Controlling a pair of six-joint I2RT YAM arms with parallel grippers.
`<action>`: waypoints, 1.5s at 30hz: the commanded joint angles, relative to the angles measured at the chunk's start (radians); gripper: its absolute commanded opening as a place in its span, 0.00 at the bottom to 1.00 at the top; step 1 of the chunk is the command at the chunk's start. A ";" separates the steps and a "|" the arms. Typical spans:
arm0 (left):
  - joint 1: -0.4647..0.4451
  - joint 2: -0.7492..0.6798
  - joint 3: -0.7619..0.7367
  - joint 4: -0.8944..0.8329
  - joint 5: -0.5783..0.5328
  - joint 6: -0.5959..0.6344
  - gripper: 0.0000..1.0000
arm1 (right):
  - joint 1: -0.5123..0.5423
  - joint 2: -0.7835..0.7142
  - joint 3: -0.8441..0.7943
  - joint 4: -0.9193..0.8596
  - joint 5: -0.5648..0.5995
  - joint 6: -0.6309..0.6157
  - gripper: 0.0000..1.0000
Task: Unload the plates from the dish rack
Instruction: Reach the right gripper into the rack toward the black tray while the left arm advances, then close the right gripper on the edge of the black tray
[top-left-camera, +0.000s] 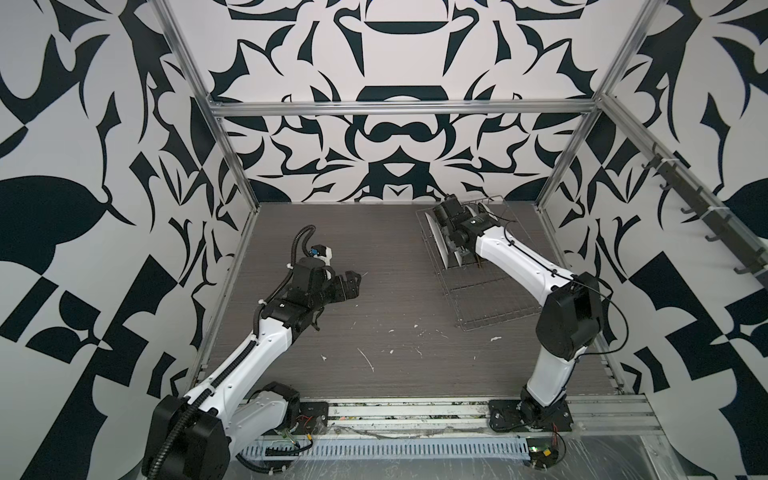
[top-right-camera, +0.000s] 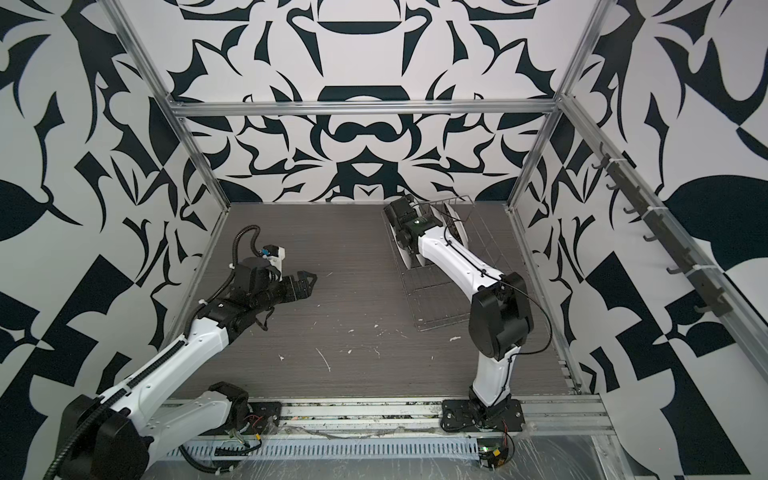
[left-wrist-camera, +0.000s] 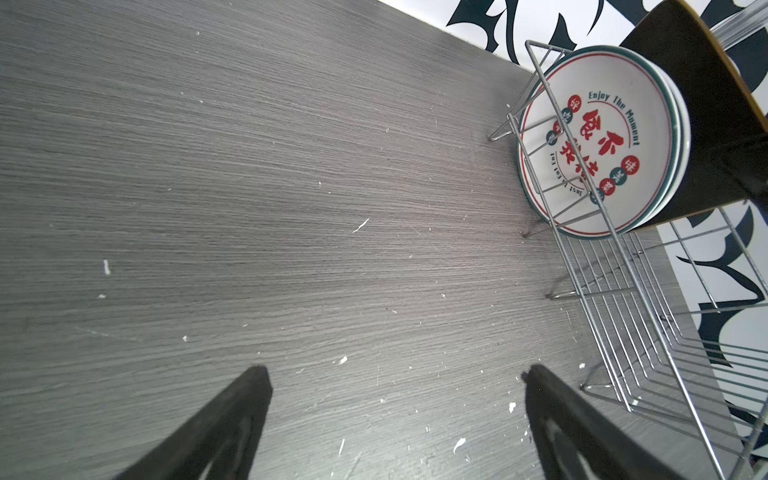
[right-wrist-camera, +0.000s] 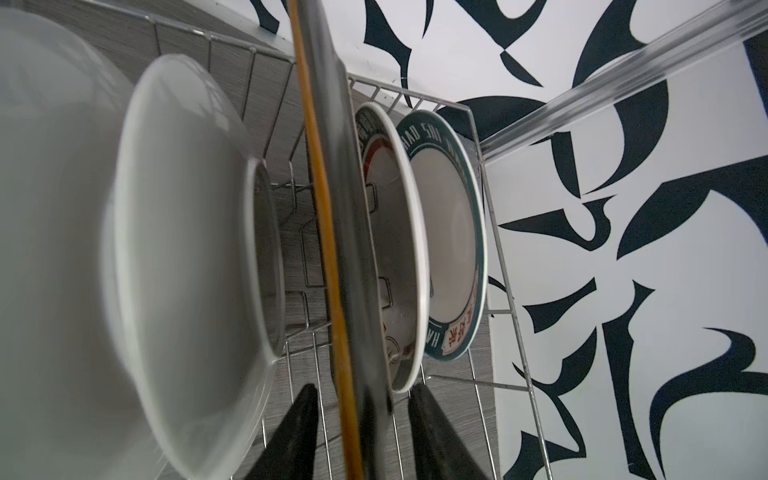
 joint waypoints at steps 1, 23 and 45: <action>-0.003 0.009 0.029 -0.023 0.020 -0.008 1.00 | -0.013 -0.006 0.037 0.007 0.021 -0.008 0.40; -0.003 0.021 0.041 -0.031 0.020 -0.011 1.00 | -0.029 0.038 0.038 0.027 0.003 -0.030 0.19; -0.003 0.020 0.043 -0.035 0.016 -0.011 0.99 | -0.030 0.020 0.020 0.053 0.048 -0.033 0.00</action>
